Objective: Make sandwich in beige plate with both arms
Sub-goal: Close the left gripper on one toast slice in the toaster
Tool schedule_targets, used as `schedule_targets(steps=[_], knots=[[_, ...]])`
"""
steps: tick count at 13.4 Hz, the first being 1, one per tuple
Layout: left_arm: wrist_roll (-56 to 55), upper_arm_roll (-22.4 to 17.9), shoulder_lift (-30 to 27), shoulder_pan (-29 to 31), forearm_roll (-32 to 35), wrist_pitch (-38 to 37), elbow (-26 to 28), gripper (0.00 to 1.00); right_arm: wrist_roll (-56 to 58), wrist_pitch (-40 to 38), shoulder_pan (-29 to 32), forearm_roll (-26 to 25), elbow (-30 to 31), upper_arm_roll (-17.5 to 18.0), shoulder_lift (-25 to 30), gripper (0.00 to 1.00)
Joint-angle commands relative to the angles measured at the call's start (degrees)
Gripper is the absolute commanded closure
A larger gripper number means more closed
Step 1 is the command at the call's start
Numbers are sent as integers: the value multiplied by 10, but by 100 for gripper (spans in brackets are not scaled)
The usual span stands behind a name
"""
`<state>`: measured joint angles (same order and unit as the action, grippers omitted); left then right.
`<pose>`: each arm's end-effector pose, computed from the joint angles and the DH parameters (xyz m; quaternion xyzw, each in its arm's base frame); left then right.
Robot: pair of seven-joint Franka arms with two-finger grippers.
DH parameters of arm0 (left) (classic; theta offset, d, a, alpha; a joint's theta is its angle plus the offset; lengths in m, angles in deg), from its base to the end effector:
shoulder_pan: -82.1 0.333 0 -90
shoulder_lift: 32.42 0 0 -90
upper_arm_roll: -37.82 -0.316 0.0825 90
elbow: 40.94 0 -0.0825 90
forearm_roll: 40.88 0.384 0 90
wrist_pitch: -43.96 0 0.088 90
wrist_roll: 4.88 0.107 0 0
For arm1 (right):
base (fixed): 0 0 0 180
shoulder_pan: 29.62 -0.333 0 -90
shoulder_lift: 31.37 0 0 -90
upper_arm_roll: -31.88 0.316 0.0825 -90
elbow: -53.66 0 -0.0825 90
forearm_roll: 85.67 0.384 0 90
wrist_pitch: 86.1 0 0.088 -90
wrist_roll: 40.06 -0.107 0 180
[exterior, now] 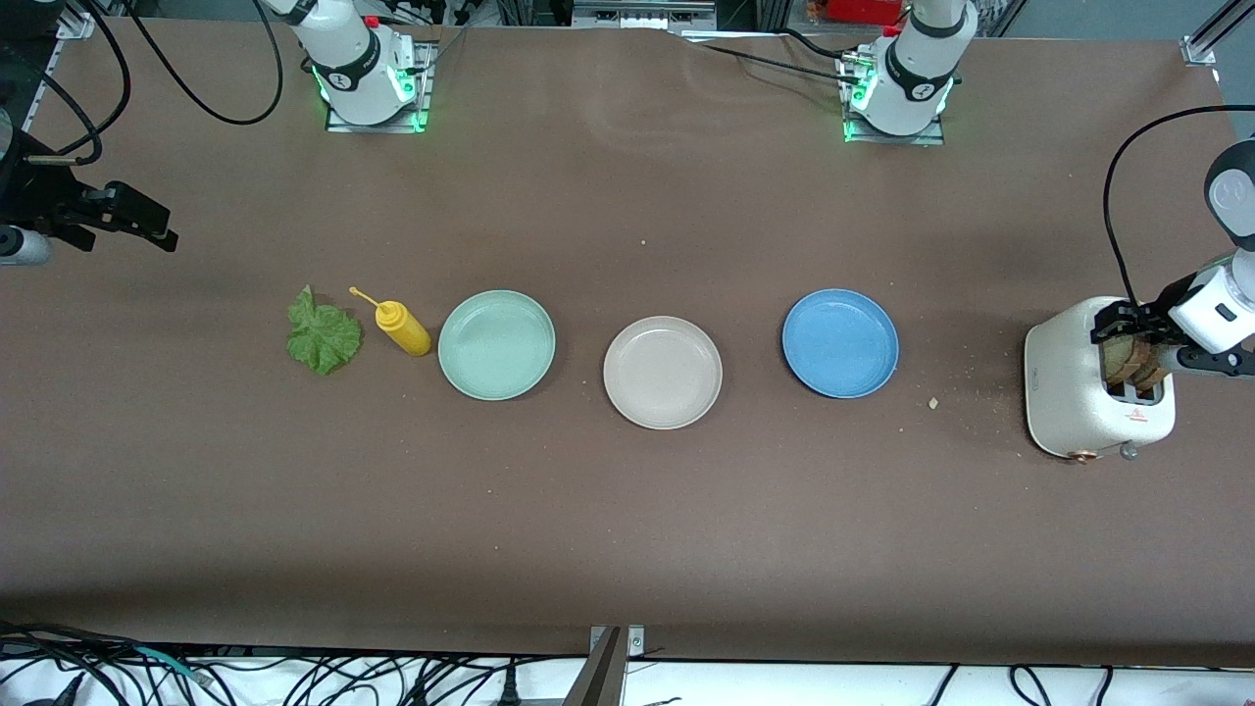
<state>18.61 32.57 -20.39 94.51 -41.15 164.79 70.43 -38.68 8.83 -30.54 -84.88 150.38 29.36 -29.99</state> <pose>0.5682 0.1786 0.3720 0.9985 -0.0504 -0.0232 0.0006 0.5519 -0.0143 0.5897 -1.0000 0.0025 0.0034 0.0075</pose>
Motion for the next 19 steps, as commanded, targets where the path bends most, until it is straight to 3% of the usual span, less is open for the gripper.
schedule_targets(steps=[1,6,7,12,19], knots=[[39,4,0,19,-8,6,3,52,8,-8,-1,5,-3,-1,4,0],[70,3,1,26,-8,5,-2,95,9,-10,-1,5,-3,-2,5,0],[70,4,1,26,-8,4,-4,100,9,-10,-1,4,-3,-2,4,0],[69,6,-2,25,21,-8,-40,100,9,-11,-1,5,-3,1,5,0],[126,8,2,16,25,-145,-170,100,8,-11,-1,5,-3,1,5,0]])
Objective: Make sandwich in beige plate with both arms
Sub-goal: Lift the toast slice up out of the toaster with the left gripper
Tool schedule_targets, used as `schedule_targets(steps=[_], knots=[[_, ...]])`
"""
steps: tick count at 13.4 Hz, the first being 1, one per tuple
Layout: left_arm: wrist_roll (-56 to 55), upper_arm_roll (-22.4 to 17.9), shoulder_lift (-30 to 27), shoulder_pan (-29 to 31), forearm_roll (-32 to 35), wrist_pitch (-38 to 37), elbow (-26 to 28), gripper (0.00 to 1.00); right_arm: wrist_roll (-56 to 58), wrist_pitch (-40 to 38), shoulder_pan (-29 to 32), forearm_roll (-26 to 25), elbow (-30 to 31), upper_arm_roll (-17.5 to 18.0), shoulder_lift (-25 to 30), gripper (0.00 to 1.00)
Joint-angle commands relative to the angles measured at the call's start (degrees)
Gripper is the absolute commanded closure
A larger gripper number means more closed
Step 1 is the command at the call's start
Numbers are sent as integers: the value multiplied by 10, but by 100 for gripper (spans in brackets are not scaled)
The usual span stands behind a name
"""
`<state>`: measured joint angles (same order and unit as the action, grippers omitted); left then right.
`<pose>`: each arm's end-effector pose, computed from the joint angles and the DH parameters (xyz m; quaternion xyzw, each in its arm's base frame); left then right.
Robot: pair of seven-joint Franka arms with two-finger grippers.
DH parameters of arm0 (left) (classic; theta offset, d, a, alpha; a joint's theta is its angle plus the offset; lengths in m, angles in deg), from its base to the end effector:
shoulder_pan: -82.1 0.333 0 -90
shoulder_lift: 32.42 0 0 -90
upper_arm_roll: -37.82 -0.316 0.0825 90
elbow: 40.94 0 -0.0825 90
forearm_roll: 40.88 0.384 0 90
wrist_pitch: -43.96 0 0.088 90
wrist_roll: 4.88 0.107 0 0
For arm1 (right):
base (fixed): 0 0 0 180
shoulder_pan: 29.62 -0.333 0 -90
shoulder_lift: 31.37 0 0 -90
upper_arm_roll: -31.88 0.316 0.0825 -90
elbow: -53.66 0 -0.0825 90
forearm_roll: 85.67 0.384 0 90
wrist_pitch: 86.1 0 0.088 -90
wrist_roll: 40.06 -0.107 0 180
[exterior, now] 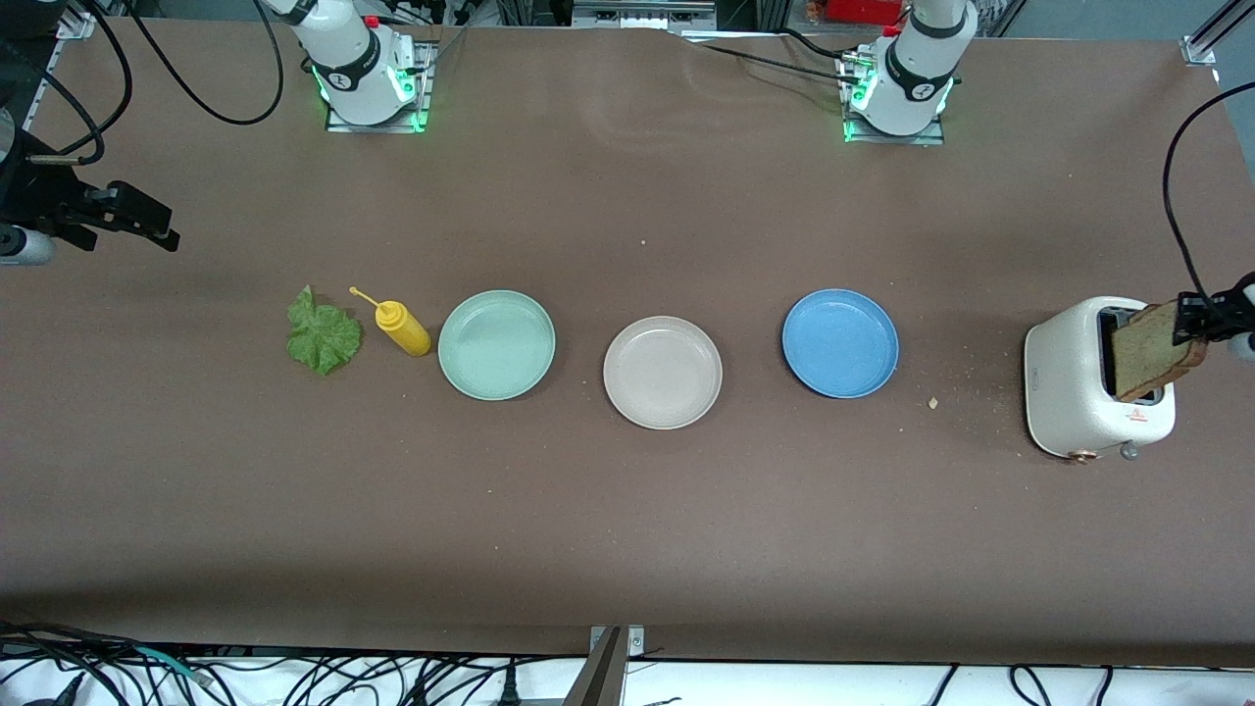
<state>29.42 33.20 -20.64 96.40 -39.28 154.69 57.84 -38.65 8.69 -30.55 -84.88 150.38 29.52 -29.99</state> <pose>0.5888 0.2005 0.4616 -0.9900 0.1395 0.0079 0.0198 0.5517 -0.0127 0.5895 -1.0000 0.0008 0.0046 0.0075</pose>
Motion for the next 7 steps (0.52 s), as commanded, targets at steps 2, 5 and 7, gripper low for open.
schedule_targets(steps=[2,5,7], knots=[[18,1,8,-19,2,-79,-66,100,7,-10,-2,5,-3,7,6,0],[13,2,8,-59,-5,-144,-82,100,7,-10,-2,5,-3,6,6,0],[-6,1,9,-71,-85,-170,-85,100,7,-10,-2,5,-3,6,5,0]])
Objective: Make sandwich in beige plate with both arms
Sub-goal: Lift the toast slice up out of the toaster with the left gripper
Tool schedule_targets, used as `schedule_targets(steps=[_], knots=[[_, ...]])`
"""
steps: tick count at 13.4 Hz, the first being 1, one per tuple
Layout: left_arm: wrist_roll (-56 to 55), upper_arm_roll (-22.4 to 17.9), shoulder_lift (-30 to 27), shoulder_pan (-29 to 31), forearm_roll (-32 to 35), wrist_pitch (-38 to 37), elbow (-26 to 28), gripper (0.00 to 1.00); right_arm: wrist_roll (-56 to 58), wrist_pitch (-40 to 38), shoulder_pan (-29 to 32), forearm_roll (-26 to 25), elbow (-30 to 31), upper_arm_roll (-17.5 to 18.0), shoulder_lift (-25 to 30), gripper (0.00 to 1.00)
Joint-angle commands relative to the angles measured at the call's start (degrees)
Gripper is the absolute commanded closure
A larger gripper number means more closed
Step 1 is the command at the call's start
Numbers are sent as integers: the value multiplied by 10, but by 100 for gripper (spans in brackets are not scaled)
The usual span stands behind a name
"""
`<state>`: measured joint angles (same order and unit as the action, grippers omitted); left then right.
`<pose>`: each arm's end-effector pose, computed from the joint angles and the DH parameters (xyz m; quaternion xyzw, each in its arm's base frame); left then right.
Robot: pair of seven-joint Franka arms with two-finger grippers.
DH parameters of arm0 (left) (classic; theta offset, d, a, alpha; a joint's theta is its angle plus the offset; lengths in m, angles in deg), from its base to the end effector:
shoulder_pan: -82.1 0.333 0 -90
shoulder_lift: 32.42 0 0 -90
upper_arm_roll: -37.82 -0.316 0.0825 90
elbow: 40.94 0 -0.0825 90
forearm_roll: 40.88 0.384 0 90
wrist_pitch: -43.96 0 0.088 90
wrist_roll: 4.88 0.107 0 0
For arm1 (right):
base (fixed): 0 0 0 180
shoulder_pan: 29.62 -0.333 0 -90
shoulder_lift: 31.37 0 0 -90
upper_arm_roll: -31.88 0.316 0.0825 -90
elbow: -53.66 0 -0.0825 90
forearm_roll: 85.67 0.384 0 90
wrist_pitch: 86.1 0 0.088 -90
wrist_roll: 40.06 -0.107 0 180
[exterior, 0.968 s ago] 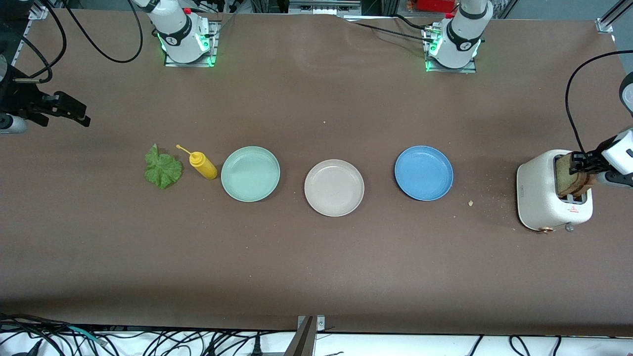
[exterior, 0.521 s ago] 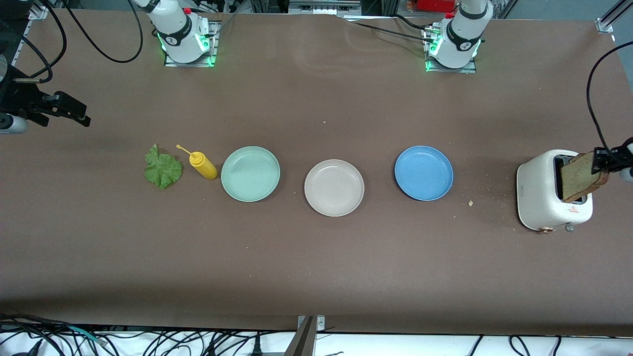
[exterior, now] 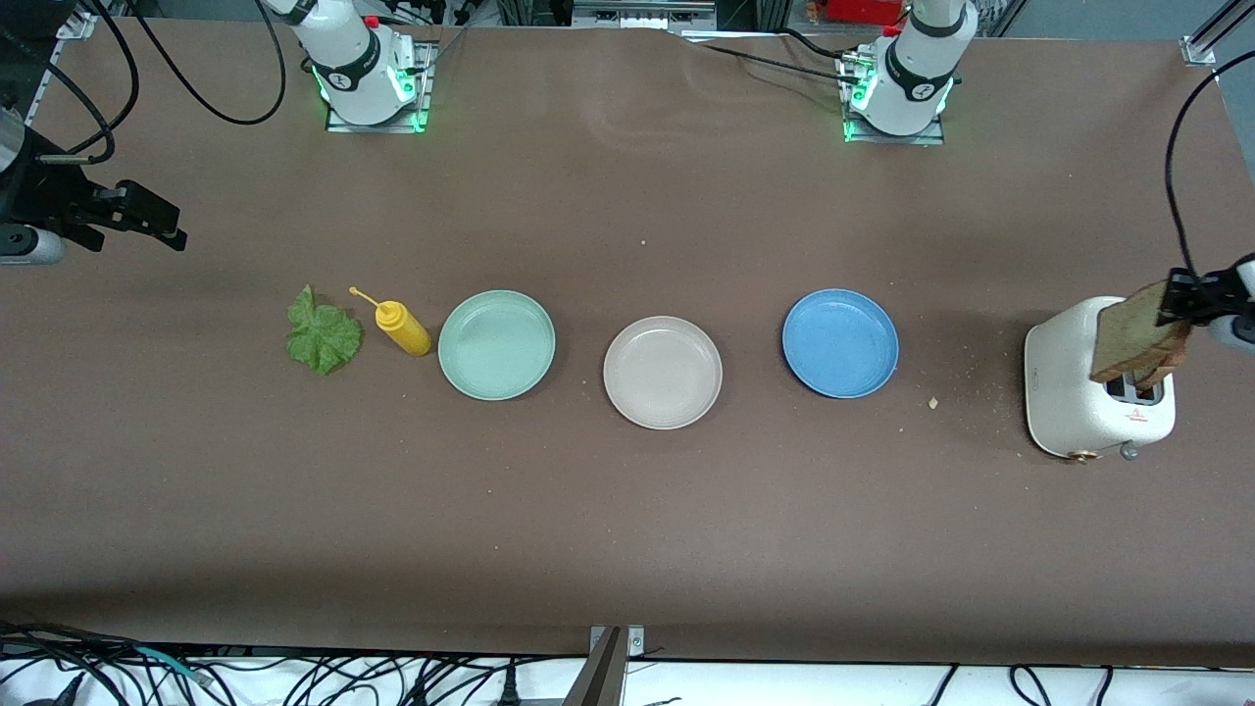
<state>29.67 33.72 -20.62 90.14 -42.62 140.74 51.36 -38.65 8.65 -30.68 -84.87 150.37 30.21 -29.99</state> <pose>0.5991 0.1225 0.4949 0.9794 -0.1915 -0.0553 0.0322 0.5518 -0.0047 0.5895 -0.9999 -0.0064 0.0049 0.0074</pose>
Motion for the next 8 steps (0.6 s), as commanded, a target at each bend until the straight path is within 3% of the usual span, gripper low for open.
schedule_targets(steps=[1,5,8], knots=[[-25,-4,12,-9,-84,-44,-20,100,7,-10,-1,5,-3,-1,5,0],[-85,-4,34,-69,-182,-83,-21,100,7,-10,-1,5,-3,-1,5,0],[-114,-4,74,-103,-291,-84,-20,100,7,-10,-1,5,-3,-2,6,0]])
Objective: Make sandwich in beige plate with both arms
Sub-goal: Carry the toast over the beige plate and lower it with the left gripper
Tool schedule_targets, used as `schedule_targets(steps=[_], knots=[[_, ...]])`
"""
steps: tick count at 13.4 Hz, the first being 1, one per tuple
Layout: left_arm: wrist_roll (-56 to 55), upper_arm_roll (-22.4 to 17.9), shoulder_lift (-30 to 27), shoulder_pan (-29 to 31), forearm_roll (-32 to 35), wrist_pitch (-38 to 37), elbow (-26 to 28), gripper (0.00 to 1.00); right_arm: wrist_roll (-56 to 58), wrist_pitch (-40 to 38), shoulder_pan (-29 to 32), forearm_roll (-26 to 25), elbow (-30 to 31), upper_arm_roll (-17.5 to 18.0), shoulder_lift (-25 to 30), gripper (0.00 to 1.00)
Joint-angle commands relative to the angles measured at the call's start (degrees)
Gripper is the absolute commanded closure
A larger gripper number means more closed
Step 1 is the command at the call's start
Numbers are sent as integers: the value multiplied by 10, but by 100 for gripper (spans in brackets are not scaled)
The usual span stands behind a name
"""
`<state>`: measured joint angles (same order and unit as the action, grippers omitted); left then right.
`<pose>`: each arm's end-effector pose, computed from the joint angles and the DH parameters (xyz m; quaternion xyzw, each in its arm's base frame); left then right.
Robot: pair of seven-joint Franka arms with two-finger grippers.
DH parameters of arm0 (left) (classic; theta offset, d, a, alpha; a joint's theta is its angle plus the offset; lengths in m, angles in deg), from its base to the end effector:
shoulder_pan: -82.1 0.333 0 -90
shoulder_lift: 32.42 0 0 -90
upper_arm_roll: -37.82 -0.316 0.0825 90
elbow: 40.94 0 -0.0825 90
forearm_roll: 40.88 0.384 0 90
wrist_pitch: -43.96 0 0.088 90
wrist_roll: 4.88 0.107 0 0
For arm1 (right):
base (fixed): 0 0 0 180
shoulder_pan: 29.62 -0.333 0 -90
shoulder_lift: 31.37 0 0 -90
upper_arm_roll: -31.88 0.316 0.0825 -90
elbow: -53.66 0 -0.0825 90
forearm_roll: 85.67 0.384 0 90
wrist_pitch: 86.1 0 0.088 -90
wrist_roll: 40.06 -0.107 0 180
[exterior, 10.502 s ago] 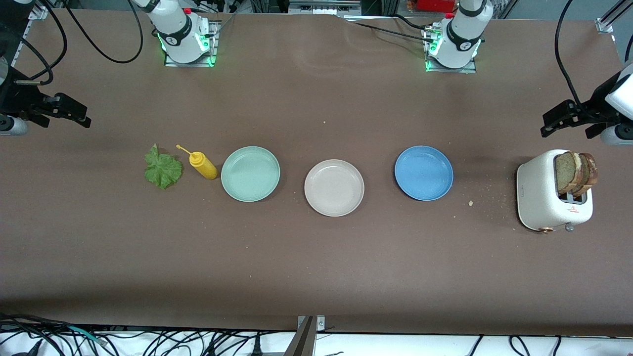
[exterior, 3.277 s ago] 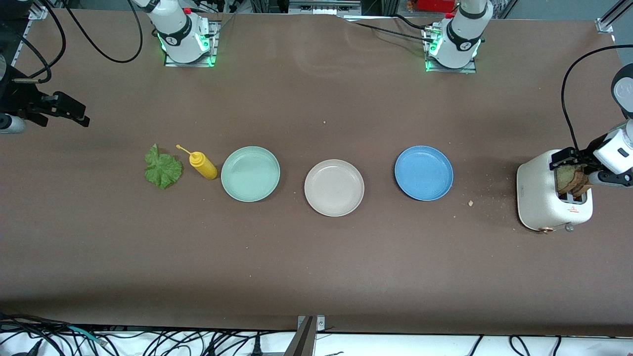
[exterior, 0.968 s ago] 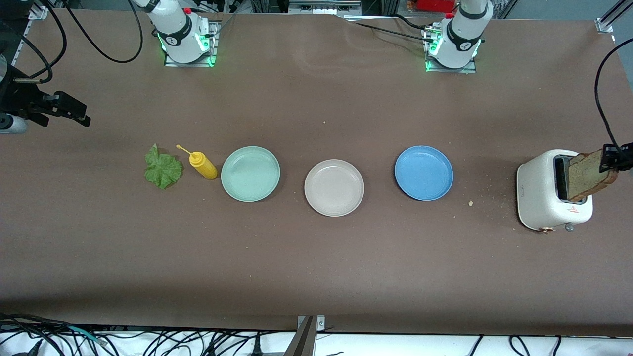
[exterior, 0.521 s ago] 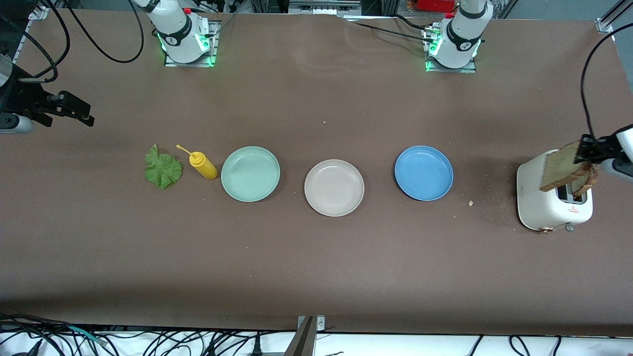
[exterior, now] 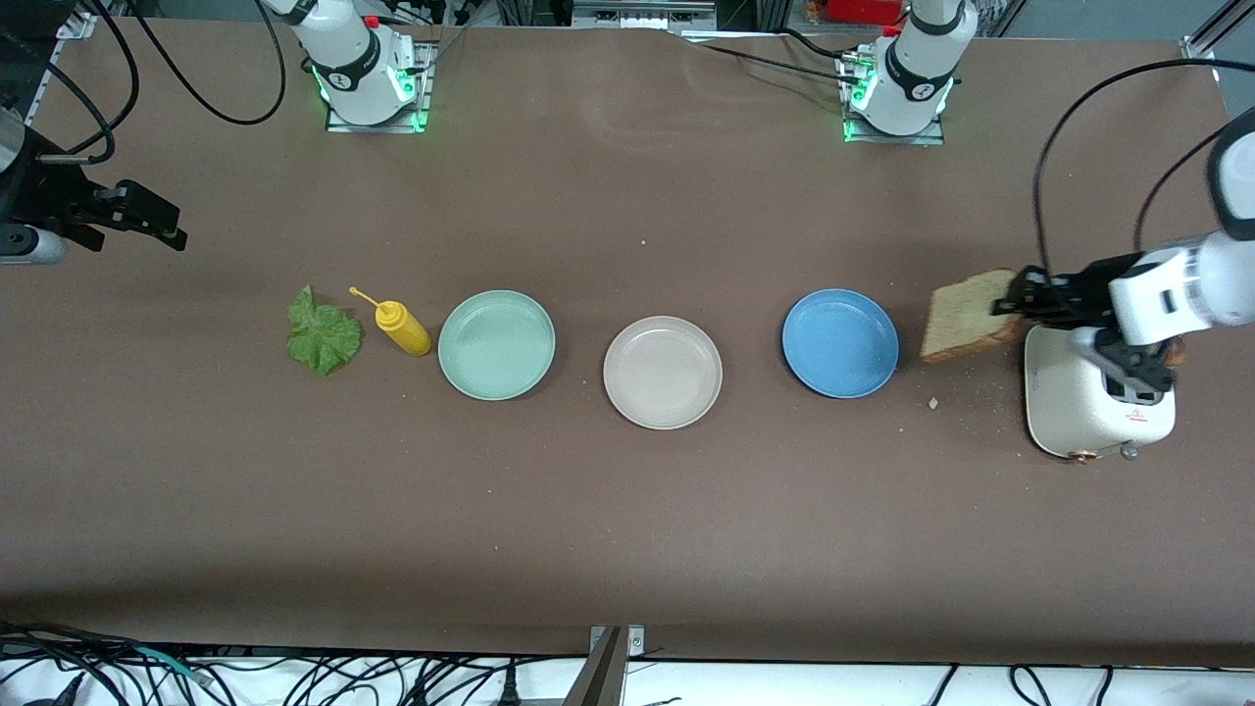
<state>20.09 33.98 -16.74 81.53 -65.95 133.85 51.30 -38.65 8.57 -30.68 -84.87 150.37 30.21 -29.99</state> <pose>0.6109 -0.0143 0.4554 0.9552 -0.1487 -0.0979 0.2365 0.5516 -0.0047 0.5894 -0.9999 -0.0064 0.0056 0.0074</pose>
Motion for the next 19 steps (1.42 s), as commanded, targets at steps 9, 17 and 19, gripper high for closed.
schedule_targets(steps=[9,17,19], knots=[[-182,-6,129,-120,-235,-11,-21,100,8,-10,-1,5,-2,-3,6,0],[-92,-6,225,-190,-342,106,-62,100,7,-18,-1,5,-2,-3,6,0],[-90,-2,235,-203,-345,142,-62,100,7,-18,0,5,-2,-3,6,0]])
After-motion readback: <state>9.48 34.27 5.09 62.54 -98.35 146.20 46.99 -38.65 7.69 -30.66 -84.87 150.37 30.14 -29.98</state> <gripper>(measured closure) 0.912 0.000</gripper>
